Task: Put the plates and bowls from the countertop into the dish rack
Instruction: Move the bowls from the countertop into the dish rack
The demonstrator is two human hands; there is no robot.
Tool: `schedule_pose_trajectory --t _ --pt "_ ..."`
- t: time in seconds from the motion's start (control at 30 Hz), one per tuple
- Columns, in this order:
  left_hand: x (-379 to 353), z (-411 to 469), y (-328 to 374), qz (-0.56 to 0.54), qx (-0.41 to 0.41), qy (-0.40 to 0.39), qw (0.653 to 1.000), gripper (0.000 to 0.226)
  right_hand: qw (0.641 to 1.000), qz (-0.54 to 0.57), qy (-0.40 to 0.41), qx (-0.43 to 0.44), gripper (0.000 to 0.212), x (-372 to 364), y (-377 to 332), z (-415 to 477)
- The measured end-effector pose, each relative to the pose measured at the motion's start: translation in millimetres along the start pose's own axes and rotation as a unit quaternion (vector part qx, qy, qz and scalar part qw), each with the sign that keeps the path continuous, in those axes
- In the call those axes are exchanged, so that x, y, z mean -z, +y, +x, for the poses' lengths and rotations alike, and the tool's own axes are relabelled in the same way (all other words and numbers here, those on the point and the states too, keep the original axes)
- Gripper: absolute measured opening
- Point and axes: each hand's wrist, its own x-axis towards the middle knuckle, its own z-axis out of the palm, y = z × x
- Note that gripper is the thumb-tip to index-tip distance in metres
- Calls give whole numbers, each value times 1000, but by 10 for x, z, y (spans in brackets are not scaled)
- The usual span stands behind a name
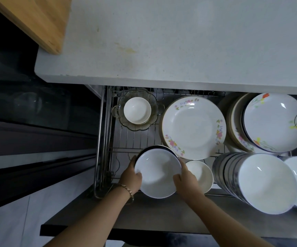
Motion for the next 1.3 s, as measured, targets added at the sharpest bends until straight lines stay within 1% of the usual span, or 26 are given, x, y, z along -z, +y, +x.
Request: schedule_pose_trajectory --t 0.17,0.27,0.33,0.43,0.5,0.57,0.63,0.67,0.7,0.73,0.77,0.8,0.83,0.9,0.93,1.0,1.03,1.07,1.13,1.23,1.3 --pt "-13 35 1 -19 4 -13 1000 68 1000 -20 -13 3 65 38 1 67" --pt "38 16 0 -52 17 -34 998 63 1000 -23 -11 -7 63 49 -36 52" --pt "75 -22 -1 -41 20 -48 998 59 1000 -24 -10 -12 61 78 -67 -5" --pt "123 -151 65 -16 42 -51 998 64 999 -16 -21 -29 61 183 -103 -147" --pt "155 -277 151 -7 44 -19 999 67 998 -36 -37 -37 60 279 -89 -259" --pt "192 -453 279 0 27 53 998 66 995 -67 -53 -43 56 400 -31 -384" --pt "219 -681 456 -31 -12 134 990 56 994 -84 -64 -39 51 549 55 -540" --pt "223 -826 558 -45 -31 157 986 48 994 -87 -63 -33 48 631 112 -623" --pt "206 -964 654 -59 -46 160 984 40 995 -84 -53 -24 45 713 192 -697" --pt "167 -1091 733 -76 -58 143 985 33 997 -70 -40 -14 41 800 269 -783" --pt "106 -1229 799 -94 -65 111 987 27 999 -45 -30 -1 33 884 362 -867" --pt "18 -1374 854 -111 -70 77 988 24 999 -22 -24 6 22 976 461 -955" --pt "-91 -1500 887 -130 -68 54 988 27 1000 0 -20 11 14 1070 572 -1035" --pt "-382 -1746 885 -182 -38 22 982 34 999 30 -11 -4 25 1260 836 -1187" --pt "-539 -1900 861 -210 -11 -1 978 30 999 36 -9 -15 29 1349 984 -1264" --pt "-870 -2161 782 -249 44 -58 966 19 998 42 -1 -40 30 1498 1283 -1406" --pt "-1029 -2255 737 -267 70 -84 958 18 997 56 2 -54 29 1559 1425 -1463" --pt "-1170 -2327 692 -287 95 -100 948 27 994 78 5 -75 26 1615 1554 -1531" --pt "-1420 -2351 620 -341 127 -106 926 44 984 132 18 -116 17 1692 1784 -1611" --pt "-1617 -2339 645 -423 150 -78 890 54 971 193 12 -143 34 1743 2016 -1640" --pt "-1658 -2266 719 -459 148 -34 876 53 957 252 5 -140 40 1756 2073 -1590"
